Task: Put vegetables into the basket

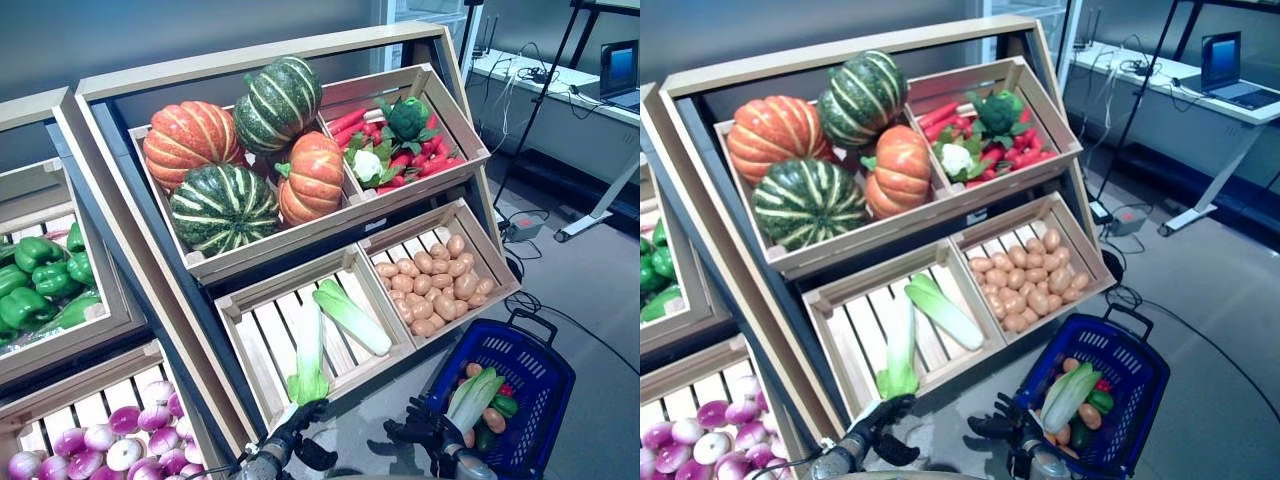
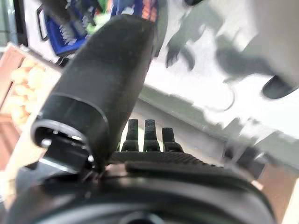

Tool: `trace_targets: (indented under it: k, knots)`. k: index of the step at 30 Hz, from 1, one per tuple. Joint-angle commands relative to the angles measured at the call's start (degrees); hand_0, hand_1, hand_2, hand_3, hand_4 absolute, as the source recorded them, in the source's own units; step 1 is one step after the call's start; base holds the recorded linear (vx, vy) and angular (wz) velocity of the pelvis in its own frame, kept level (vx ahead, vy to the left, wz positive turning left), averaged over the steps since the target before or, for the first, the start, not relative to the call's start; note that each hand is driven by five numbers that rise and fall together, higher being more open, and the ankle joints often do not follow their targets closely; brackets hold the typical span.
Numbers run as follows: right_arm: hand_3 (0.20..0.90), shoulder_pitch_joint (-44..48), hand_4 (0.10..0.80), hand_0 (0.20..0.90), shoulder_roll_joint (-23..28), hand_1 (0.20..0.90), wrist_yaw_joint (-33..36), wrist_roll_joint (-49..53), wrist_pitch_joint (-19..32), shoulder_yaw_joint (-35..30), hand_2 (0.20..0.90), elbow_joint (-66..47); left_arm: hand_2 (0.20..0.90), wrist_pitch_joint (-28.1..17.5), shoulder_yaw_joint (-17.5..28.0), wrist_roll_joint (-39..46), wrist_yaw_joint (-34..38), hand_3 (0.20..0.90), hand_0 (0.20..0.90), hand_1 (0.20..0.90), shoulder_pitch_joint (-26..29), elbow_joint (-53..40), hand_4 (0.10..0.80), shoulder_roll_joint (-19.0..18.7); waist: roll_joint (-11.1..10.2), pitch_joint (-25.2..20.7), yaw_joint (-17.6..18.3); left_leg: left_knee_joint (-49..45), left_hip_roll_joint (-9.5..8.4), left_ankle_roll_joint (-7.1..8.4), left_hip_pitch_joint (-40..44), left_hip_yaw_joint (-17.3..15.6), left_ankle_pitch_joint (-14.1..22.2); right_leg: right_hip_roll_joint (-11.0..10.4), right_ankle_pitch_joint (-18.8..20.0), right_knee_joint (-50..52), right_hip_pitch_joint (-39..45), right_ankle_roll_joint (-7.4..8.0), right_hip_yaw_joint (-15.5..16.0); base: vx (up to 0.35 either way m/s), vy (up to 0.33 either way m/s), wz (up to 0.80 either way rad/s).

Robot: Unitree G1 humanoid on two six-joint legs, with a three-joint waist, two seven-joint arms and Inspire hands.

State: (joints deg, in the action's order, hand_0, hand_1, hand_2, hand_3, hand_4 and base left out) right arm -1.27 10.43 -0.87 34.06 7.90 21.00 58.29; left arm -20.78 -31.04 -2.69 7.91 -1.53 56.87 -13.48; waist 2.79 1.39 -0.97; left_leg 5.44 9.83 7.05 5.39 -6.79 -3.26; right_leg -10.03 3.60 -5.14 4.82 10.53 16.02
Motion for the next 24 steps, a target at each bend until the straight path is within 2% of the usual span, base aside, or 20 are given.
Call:
trace_targets:
  k: [1, 3, 5, 11, 16, 17, 19, 20, 22, 24]
  knots:
    - [0.9, 7.42, 0.8, 0.9, -2.0, 0.9, 0.75, 2.31, 4.63, 0.66, 0.9, -1.53, 0.9, -9.35, 1.95, -3.3, 10.03, 0.9, 0.9, 0.9, 10.44, -7.75, 0.8, -3.85, -3.24, 2.71, 0.15, -0.44, -1.68, -0.79, 0.99, -1.26, 3.22, -1.73, -1.2, 0.14, 2.82, -1.09, -1.45, 0.0, 0.0, 0.0]
    - [0.9, 7.18, 0.8, 0.9, -1.03, 0.9, 2.01, 2.67, 4.8, 0.45, 0.9, -4.25, 0.9, -10.01, 3.71, -3.84, 14.13, 0.9, 0.9, 0.9, 11.5, -14.82, 0.8, -6.49, -3.26, 3.23, -0.09, -0.44, -1.65, -0.84, 1.19, -1.17, 3.24, -1.62, -1.24, 0.14, 3.09, -1.4, -1.29, 0.0, 0.0, 0.0]
    - [0.9, 6.89, 0.8, 0.9, -0.53, 0.9, 2.4, 2.64, 5.43, 0.14, 0.9, -5.77, 0.9, -10.7, 5.15, -4.67, 16.55, 0.9, 0.9, 0.9, 12.06, -18.0, 0.8, -7.64, -3.28, 3.39, -0.21, -0.44, -1.65, -0.85, 1.18, -1.08, 3.23, -1.59, -1.25, 0.14, 3.16, -1.53, -1.2, -0.015, -0.004, 0.03]
    - [0.9, 4.71, 0.8, 0.9, 0.91, 0.9, 5.01, -3.86, 8.53, 0.04, 0.9, -13.35, 0.9, -10.08, 10.4, -4.8, 21.92, 0.9, 0.9, 0.9, 12.19, -23.25, 0.8, -9.06, -3.46, 3.14, 0.25, -0.44, -1.65, -0.78, 1.46, -1.05, 3.43, -1.52, -1.33, 0.14, 3.4, -1.59, -1.16, 0.004, -0.001, 0.0]
    - [0.9, 2.85, 0.8, 0.9, 2.18, 0.9, 7.41, -9.82, 8.02, -0.08, 0.9, -20.79, 0.9, -4.15, 13.92, -3.83, 23.76, 0.9, 0.9, 0.9, 11.61, -23.42, 0.8, -8.82, -3.75, 2.76, 1.09, -0.44, -1.67, -0.8, 1.97, -1.48, 3.49, -1.31, -1.46, 0.26, 3.5, -1.56, -1.43, 0.05, 0.012, -0.01]
    - [0.9, 2.53, 0.8, 0.9, 2.82, 0.9, 7.6, -10.87, 7.89, 0.11, 0.9, -22.77, 0.9, -1.53, 14.7, -3.69, 24.09, 0.9, 0.9, 0.9, 11.38, -22.97, 0.8, -8.8, -3.8, 2.97, 1.34, -0.44, -1.5, -0.82, 2.34, -1.86, 3.22, -1.2, -1.72, 0.81, 3.49, -1.67, -1.5, 0.055, 0.024, -0.02]
    - [0.9, 2.49, 0.8, 0.9, 3.24, 0.9, 7.78, -10.84, 7.36, 0.29, 0.9, -24.41, 0.9, 0.0, 15.18, -3.05, 24.37, 0.9, 0.9, 0.9, 11.48, -22.58, 0.8, -8.71, -3.81, 3.34, 1.49, -0.76, -1.36, -0.84, 2.41, -2.08, 3.01, -1.15, -2.04, 1.65, 3.26, -1.83, -1.59, 0.023, 0.031, -0.05]
    - [0.9, 2.87, 0.8, 0.9, 3.7, 0.9, 7.99, -10.02, 7.3, 0.39, 0.9, -25.81, 0.9, 2.81, 15.45, -2.32, 24.8, 0.9, 0.9, 0.9, 12.13, -21.91, 0.8, -8.46, -3.77, 4.24, 1.49, -2.46, -1.03, -0.89, 1.48, -2.04, 2.95, -1.16, -3.27, 4.61, 1.9, -2.27, -1.9, -0.025, 0.029, -0.11]
    - [0.9, 3.71, 0.8, 0.9, 3.87, 0.9, 8.72, -9.17, 7.09, 0.61, 0.9, -27.12, 0.9, 3.8, 15.35, -2.02, 25.67, 0.9, 0.9, 0.9, 13.6, -20.68, 0.8, -7.97, -3.7, 5.61, 1.48, -6.14, -0.6, -0.92, -0.95, -1.53, 3.4, -1.38, -4.67, 8.75, -0.44, -2.74, -2.3, -0.12, 0.026, -0.16]
    - [0.9, 6.03, 0.8, 0.9, 4.29, 0.9, 9.42, -7.51, 7.8, 0.97, 0.9, -27.75, 0.9, 5.35, 14.36, -0.92, 27.66, 0.9, 0.9, 0.9, 17.46, -18.12, 0.8, -7.25, -3.55, 8.53, 1.69, -12.72, 0.02, -0.59, -6.04, -0.3, 4.66, -1.99, -6.84, 15.58, -5.72, -2.96, -3.54, -0.241, 0.021, -0.14]
